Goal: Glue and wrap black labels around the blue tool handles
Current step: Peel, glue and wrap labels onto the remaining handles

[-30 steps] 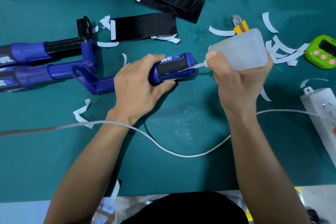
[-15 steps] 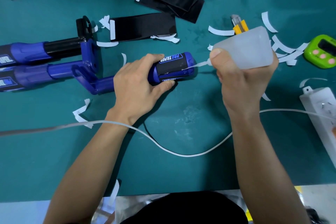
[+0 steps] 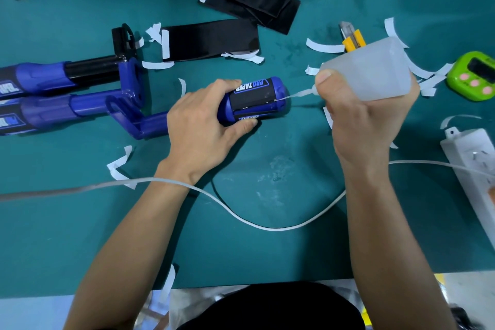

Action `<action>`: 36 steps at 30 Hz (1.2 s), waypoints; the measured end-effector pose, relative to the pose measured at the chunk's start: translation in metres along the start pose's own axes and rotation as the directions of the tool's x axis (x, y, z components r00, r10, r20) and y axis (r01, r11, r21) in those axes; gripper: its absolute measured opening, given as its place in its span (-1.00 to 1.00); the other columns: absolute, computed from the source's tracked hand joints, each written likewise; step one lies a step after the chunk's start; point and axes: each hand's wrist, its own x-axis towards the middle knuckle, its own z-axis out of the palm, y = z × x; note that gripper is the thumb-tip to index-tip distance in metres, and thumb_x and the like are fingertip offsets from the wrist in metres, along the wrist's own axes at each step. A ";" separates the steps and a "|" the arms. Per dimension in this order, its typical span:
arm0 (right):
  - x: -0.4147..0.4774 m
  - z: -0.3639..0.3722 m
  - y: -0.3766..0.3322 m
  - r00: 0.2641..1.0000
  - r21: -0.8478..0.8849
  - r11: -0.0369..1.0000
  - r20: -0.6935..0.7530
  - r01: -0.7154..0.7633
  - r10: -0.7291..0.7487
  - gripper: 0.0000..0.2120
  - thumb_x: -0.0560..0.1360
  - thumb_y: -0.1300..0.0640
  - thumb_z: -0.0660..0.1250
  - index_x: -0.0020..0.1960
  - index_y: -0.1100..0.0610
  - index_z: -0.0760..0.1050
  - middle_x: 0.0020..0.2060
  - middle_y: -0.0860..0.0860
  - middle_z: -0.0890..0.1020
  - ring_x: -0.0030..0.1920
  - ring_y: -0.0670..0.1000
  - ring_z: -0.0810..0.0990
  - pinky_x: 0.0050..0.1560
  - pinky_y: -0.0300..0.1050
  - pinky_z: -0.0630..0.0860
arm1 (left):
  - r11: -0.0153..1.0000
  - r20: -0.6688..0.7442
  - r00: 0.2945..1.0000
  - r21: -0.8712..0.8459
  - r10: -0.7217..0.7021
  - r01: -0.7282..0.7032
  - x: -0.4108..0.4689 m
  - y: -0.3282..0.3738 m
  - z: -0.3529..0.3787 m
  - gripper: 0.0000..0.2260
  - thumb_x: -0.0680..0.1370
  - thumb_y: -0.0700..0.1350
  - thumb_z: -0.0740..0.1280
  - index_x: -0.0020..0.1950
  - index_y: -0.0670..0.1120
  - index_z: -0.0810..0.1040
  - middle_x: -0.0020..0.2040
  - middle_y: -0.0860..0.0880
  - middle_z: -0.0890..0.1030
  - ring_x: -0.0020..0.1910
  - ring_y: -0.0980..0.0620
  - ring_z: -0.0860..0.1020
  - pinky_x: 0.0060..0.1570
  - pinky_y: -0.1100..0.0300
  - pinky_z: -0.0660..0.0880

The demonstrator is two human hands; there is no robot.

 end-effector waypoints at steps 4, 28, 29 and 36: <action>0.001 -0.001 -0.001 1.000 0.046 0.999 0.012 -0.026 0.026 -0.76 0.37 0.19 0.51 -0.26 0.07 0.43 -0.37 -0.02 0.46 -0.37 0.04 0.40 -0.34 -0.18 0.36 | 1.000 -0.005 1.000 0.003 0.006 -0.006 0.000 0.000 -0.001 -0.51 0.43 0.26 0.49 0.24 0.03 0.57 0.06 0.11 0.70 -0.08 0.11 0.49 -0.03 0.26 0.24; 0.001 -0.001 0.003 0.994 0.025 1.000 0.105 0.019 -0.022 -0.81 0.41 0.20 0.50 -0.24 0.11 0.48 -0.40 -0.17 0.52 -0.40 -0.06 0.46 -0.31 -0.26 0.39 | 1.000 -0.002 1.000 -0.007 0.014 -0.014 -0.001 -0.002 0.001 -0.51 0.44 0.26 0.50 0.25 0.04 0.56 0.10 0.13 0.70 -0.04 0.10 0.52 -0.02 0.27 0.26; 0.002 -0.002 0.002 0.995 0.027 1.000 0.094 0.011 -0.013 -0.81 0.41 0.19 0.50 -0.25 0.08 0.48 -0.39 -0.15 0.52 -0.39 -0.03 0.46 -0.31 -0.24 0.40 | 1.000 -0.004 1.000 -0.004 0.013 -0.013 -0.001 -0.002 0.001 -0.51 0.44 0.26 0.50 0.25 0.04 0.56 0.10 0.13 0.70 -0.04 0.10 0.52 -0.01 0.27 0.26; 0.006 -0.002 -0.005 0.982 0.201 0.965 0.119 -0.166 0.144 -0.83 0.40 0.17 0.41 -0.33 -0.04 0.59 -0.43 -0.10 0.54 -0.47 -0.03 0.42 -0.43 -0.21 0.27 | 1.000 -0.010 1.000 0.011 0.009 -0.009 -0.001 -0.002 0.001 -0.50 0.43 0.25 0.52 0.25 0.04 0.57 0.12 0.13 0.70 -0.02 0.07 0.55 0.01 0.21 0.31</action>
